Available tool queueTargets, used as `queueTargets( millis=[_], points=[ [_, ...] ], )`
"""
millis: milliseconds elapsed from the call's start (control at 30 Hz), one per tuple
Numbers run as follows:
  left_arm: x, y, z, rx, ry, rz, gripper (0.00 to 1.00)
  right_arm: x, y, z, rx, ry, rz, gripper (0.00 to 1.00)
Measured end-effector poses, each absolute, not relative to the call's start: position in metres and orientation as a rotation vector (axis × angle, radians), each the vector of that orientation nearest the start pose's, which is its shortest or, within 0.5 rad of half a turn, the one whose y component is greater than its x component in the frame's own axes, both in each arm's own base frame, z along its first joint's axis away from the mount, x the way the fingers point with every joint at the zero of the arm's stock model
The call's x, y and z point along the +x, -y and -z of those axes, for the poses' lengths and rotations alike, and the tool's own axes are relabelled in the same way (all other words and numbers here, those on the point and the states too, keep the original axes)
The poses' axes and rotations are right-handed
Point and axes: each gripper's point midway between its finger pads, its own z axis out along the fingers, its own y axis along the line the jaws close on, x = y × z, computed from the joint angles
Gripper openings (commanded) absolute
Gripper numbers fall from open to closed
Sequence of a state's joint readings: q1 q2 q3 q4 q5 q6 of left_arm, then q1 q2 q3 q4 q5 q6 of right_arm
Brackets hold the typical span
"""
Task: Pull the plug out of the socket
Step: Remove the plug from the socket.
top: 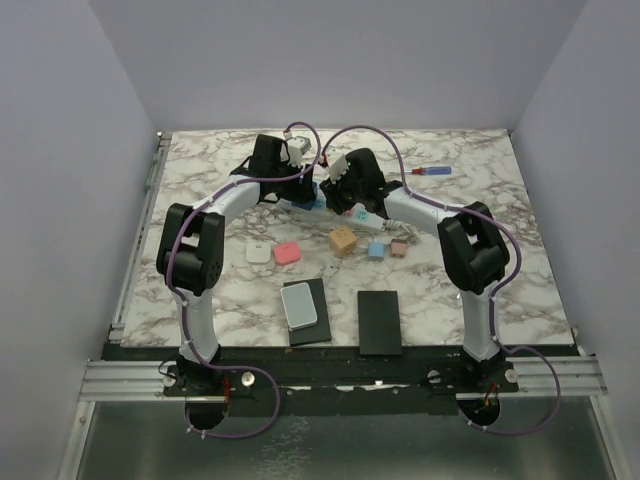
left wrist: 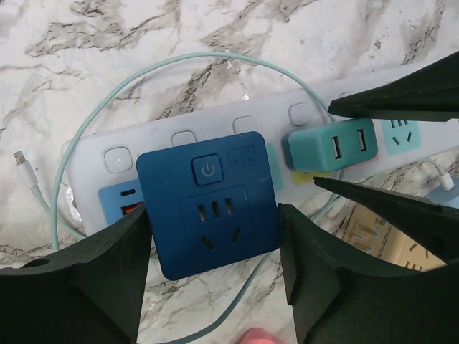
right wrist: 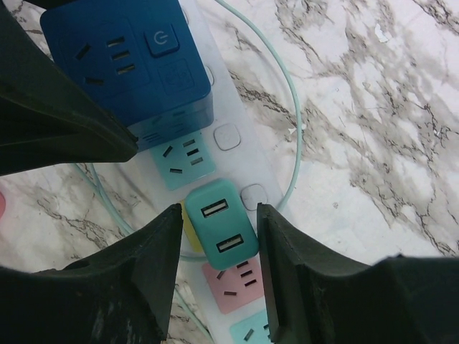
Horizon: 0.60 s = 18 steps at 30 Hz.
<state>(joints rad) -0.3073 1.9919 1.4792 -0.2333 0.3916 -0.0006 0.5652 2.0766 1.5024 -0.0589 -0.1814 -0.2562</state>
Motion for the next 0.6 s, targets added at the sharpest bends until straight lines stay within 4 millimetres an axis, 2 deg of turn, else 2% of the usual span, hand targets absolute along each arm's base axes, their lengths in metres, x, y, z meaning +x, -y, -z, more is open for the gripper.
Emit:
queueTargets(
  millis=[167,300,600],
  points=[
    [0.4716,0.2201,-0.0958,0.549,-2.259,0.611,0.41,0.4654,-0.3176,-0.0819,-0.975,-1.990,-0.357,0.37],
    [0.4718,0.2202,-0.0956,0.547,-2.260,0.612,0.41,0.4658,-0.3174,-0.0819,-0.978,-1.988,-0.354,0.33],
    [0.4731,0.2203,-0.0954,0.536,-2.266,0.616,0.39,0.4665,-0.3174,-0.0814,-0.976,-1.987,-0.354,0.05]
  ],
)
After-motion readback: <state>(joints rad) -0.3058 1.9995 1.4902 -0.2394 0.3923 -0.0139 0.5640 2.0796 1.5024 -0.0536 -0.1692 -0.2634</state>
